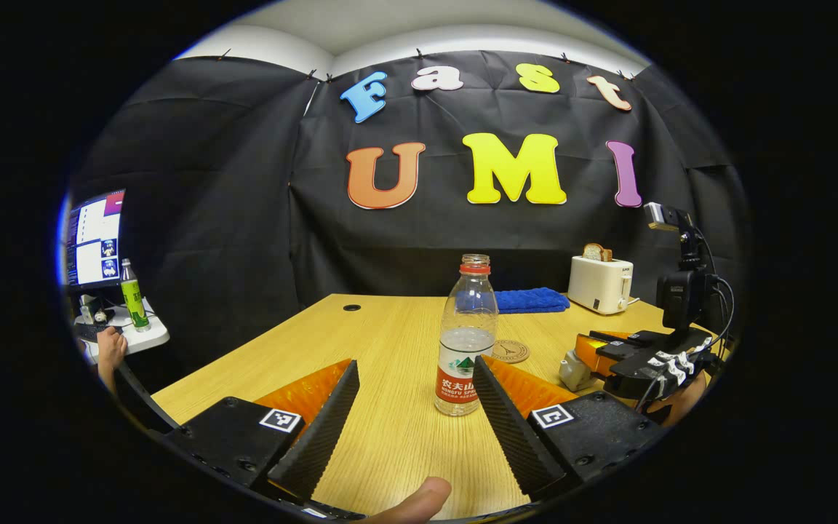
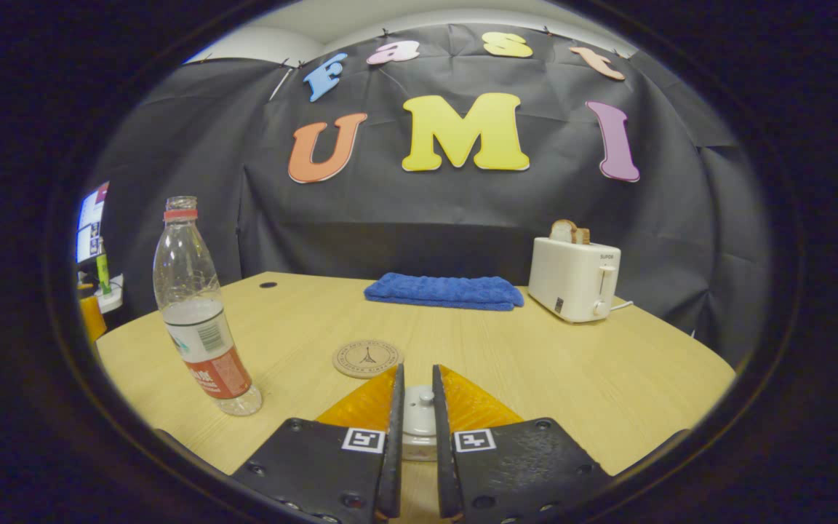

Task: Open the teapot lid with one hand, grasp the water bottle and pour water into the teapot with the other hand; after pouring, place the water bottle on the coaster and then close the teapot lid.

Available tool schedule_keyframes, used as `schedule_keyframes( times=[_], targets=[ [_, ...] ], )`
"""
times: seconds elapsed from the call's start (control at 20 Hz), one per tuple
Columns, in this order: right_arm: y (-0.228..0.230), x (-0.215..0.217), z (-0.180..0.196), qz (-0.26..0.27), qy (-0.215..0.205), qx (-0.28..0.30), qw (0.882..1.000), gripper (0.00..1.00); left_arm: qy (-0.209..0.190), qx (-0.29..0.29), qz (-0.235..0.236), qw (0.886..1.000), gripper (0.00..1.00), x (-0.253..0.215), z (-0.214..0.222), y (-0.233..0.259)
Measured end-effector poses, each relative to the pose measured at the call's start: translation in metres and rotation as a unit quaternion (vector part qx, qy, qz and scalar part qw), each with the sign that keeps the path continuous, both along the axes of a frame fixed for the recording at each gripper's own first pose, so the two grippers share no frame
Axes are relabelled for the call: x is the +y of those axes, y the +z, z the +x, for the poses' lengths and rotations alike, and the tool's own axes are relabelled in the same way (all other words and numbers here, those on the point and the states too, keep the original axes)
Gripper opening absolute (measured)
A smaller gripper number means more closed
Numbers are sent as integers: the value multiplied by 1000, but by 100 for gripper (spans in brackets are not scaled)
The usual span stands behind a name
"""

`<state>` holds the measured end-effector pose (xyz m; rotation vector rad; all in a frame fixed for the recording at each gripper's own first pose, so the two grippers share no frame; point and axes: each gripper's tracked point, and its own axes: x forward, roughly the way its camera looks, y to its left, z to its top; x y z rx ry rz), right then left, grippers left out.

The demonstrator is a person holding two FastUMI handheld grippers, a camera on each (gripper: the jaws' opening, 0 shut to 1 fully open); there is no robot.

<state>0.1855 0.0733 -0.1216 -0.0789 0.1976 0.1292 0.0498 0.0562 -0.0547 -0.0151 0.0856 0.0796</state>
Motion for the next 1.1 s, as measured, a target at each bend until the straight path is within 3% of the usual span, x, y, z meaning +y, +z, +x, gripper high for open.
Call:
schedule_keyframes(
  times=[0.05,0.1,0.35,0.55,0.85,1.1],
  targets=[
    [1,-5,1,4,-11,-3,1000,20,-3,1,-2,1000,99,-3,2,-2],
    [0,-5,4,14,-8,-5,1000,3,-4,1,-2,1000,99,-3,5,-6],
    [6,-6,3,-14,9,-20,1000,3,-25,2,-4,1000,99,-23,24,-29],
    [30,-10,1,-6,15,-46,999,3,-53,-10,-2,999,99,-42,33,-41],
    [54,-32,-12,25,24,-73,997,3,-54,-18,-18,998,99,-41,58,-43],
    [47,-59,-18,21,20,-78,997,2,-66,-32,21,997,99,-51,84,-42]
  ],
)
